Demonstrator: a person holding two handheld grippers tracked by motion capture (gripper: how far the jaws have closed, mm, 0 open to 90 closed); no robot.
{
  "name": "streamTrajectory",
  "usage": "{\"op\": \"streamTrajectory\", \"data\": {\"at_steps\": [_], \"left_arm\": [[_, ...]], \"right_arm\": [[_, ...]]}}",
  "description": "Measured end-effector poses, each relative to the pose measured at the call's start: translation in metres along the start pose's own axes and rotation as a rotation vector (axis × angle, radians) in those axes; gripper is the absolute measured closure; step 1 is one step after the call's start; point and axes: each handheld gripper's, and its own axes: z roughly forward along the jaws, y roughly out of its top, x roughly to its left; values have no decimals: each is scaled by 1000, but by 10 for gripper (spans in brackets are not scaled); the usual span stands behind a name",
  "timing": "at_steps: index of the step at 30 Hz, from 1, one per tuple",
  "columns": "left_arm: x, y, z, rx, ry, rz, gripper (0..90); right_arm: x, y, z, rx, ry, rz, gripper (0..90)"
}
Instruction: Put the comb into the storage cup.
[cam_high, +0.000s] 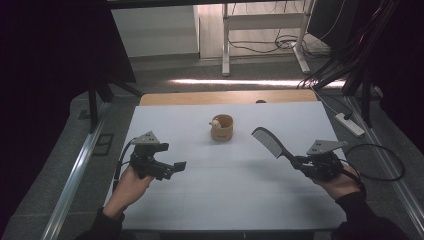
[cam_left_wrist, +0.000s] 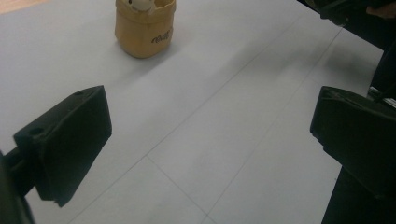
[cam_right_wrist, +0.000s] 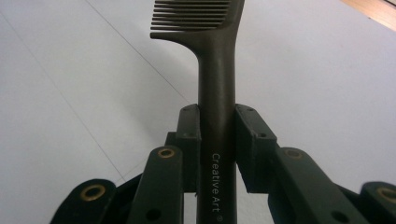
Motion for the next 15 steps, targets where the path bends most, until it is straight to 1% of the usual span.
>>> {"op": "streamTrajectory", "data": {"at_steps": [5, 8, 15], "left_arm": [[0, 9, 7, -10, -22, -5, 0], [-1, 15, 11, -5, -27, 10, 0], [-3, 26, 20, -8, -46, 17, 0]], "right_arm": [[5, 3, 1, -9, 8, -16, 732], [8, 5, 2, -16, 17, -26, 732], [14, 7, 4, -23, 30, -42, 732]]}}
